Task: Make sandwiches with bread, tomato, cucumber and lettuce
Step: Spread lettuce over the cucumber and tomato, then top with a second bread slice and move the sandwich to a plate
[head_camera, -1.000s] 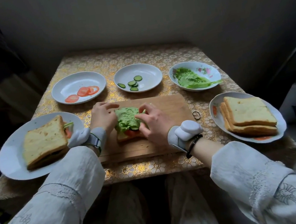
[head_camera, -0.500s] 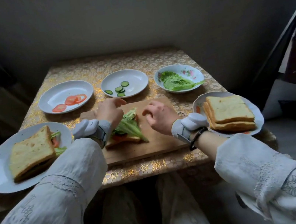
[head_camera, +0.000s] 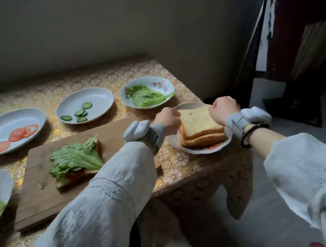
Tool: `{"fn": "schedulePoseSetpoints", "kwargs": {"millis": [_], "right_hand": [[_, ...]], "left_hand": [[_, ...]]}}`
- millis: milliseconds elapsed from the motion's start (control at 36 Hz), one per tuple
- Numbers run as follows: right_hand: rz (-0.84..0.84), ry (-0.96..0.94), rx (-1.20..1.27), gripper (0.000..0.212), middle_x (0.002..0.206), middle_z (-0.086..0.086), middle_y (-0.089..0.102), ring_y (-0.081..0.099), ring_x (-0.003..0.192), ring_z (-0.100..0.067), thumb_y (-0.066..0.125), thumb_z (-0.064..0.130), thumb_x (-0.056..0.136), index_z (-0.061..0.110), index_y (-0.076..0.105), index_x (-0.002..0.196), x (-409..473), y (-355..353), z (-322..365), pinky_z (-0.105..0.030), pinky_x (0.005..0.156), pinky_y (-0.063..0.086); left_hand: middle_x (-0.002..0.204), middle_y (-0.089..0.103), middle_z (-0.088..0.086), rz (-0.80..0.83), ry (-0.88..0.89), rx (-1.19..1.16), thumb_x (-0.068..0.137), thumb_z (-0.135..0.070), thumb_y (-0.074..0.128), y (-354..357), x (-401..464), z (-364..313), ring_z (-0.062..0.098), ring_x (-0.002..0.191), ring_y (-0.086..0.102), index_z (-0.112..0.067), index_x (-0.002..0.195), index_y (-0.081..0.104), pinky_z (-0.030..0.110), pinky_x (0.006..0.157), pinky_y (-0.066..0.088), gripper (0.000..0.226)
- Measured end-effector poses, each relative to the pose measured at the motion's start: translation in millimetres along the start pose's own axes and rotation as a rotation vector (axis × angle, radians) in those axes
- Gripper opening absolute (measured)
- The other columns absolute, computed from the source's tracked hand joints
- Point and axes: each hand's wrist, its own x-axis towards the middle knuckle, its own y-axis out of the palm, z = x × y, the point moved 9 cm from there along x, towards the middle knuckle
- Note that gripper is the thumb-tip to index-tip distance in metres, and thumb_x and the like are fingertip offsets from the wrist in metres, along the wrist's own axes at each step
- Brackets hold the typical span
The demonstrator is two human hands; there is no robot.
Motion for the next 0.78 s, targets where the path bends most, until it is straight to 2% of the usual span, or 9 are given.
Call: {"fn": "schedulePoseSetpoints", "kwargs": {"millis": [83, 167, 306, 361, 472, 528, 639, 722, 778], "right_hand": [[0.104, 0.055, 0.085, 0.022, 0.126, -0.023, 0.056, 0.053, 0.117, -0.035, 0.041, 0.022, 0.095, 0.003, 0.052, 0.093, 6, 12, -14, -0.032, 0.084, 0.041], [0.154, 0.092, 0.190, 0.031, 0.121, -0.021, 0.061, 0.055, 0.116, -0.034, 0.046, 0.025, 0.094, -0.002, 0.061, 0.100, 9, 17, -18, -0.026, 0.076, 0.036], [0.190, 0.099, 0.255, 0.020, 0.094, -0.012, 0.054, 0.051, 0.091, -0.024, 0.050, 0.027, 0.092, 0.010, 0.056, 0.083, 13, 22, -20, -0.028, 0.078, 0.041], [0.185, 0.120, 0.270, 0.024, 0.100, -0.017, 0.057, 0.054, 0.096, -0.025, 0.050, 0.028, 0.092, 0.007, 0.056, 0.083, 16, 23, -22, -0.028, 0.076, 0.040], [0.167, 0.212, 0.329, 0.046, 0.129, -0.018, 0.055, 0.053, 0.120, -0.033, 0.051, 0.031, 0.094, -0.003, 0.051, 0.125, 15, 20, -27, -0.032, 0.093, 0.044], [0.189, 0.267, 0.395, 0.048, 0.127, -0.018, 0.056, 0.055, 0.117, -0.033, 0.054, 0.032, 0.092, -0.003, 0.050, 0.125, 12, 21, -30, -0.035, 0.097, 0.046], [0.254, 0.334, 0.576, 0.051, 0.121, -0.014, 0.062, 0.060, 0.111, -0.030, 0.059, 0.030, 0.081, 0.003, 0.053, 0.125, 13, 30, -36, -0.042, 0.098, 0.050], [0.273, 0.343, 0.620, 0.049, 0.117, -0.013, 0.064, 0.063, 0.108, -0.029, 0.058, 0.026, 0.079, 0.004, 0.055, 0.123, 17, 34, -39, -0.041, 0.096, 0.051], [0.286, 0.339, 0.628, 0.046, 0.113, -0.012, 0.066, 0.064, 0.104, -0.028, 0.059, 0.028, 0.080, 0.003, 0.057, 0.118, 13, 31, -34, -0.041, 0.095, 0.052]], "left_hand": [[0.124, 0.057, 0.015, 0.029, -0.056, -0.037, 0.088, 0.004, 0.039, 17, 8, 0, 0.027, 0.098, 0.061, -0.002, 0.122, 0.058, 0.037, 0.089, 0.056, 0.039], [0.106, 0.053, 0.013, 0.013, -0.116, -0.054, 0.087, 0.003, 0.038, 21, 11, 6, 0.026, 0.096, 0.055, -0.010, 0.083, 0.058, 0.042, 0.091, 0.055, 0.024], [0.119, 0.059, 0.022, 0.019, -0.192, -0.180, 0.086, 0.003, 0.037, 29, 19, 17, 0.034, 0.107, 0.061, 0.003, 0.118, 0.058, 0.049, 0.090, 0.054, 0.038], [0.113, 0.059, 0.018, 0.019, -0.225, -0.282, 0.087, 0.005, 0.035, 32, 22, 20, 0.029, 0.099, 0.059, 0.003, 0.120, 0.057, 0.043, 0.091, 0.054, 0.040], [0.096, 0.054, 0.008, -0.014, -0.317, -0.425, 0.092, 0.000, 0.034, 33, 23, 28, 0.023, 0.090, 0.053, 0.001, 0.126, 0.051, 0.039, 0.091, 0.052, 0.039], [0.104, 0.053, 0.010, -0.024, -0.347, -0.468, 0.092, 0.000, 0.033, 34, 21, 31, 0.027, 0.097, 0.056, 0.000, 0.129, 0.043, 0.038, 0.087, 0.053, 0.038], [0.095, 0.051, 0.011, -0.010, -0.378, -0.548, 0.093, 0.003, 0.030, 35, 21, 31, 0.022, 0.080, 0.056, -0.002, 0.132, 0.037, 0.032, 0.061, 0.049, 0.041], [0.090, 0.051, 0.010, -0.009, -0.382, -0.552, 0.093, 0.004, 0.029, 35, 23, 31, 0.024, 0.091, 0.053, -0.001, 0.132, 0.038, 0.033, 0.073, 0.047, 0.040], [0.084, 0.050, 0.008, -0.007, -0.386, -0.535, 0.093, 0.004, 0.030, 35, 25, 31, 0.022, 0.084, 0.056, -0.001, 0.131, 0.039, 0.033, 0.067, 0.049, 0.039]]}}
